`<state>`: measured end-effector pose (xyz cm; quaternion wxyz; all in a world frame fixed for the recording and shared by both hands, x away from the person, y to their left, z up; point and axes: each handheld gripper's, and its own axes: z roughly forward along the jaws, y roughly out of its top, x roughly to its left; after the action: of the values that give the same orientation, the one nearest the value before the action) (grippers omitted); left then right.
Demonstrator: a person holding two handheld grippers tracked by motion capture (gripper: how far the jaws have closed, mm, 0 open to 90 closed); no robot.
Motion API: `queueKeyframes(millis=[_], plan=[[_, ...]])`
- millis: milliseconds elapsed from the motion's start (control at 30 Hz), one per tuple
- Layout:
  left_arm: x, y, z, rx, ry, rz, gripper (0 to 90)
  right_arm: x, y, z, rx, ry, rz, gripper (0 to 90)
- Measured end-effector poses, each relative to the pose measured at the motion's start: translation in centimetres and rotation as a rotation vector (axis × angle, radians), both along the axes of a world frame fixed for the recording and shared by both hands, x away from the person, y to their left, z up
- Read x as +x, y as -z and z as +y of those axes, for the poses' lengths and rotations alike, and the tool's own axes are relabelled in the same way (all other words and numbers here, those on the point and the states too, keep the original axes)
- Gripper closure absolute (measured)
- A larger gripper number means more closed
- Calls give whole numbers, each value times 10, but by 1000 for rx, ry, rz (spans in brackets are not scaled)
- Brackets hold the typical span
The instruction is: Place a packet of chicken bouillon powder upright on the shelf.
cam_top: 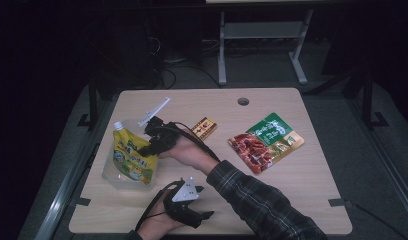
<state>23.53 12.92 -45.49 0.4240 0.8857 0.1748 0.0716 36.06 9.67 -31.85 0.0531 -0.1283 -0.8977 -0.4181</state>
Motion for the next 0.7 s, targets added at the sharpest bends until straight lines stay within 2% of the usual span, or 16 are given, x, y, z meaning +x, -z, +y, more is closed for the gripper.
queueKeyframes(millis=[100,267,467,600,700], plan=[[1,0,0,13,6,-5,186,0,0,-2,6,6,7,813],[1,0,0,9,6,-2,185,1,0,-4,13,6,-6,827],[1,0,0,11,6,-3,186,0,-1,-3,15,1,8,785],[1,0,0,11,8,-10,186,-1,-4,-1,11,4,-18,852],[1,0,0,6,4,-8,186,0,-5,3,10,-3,-16,872]])
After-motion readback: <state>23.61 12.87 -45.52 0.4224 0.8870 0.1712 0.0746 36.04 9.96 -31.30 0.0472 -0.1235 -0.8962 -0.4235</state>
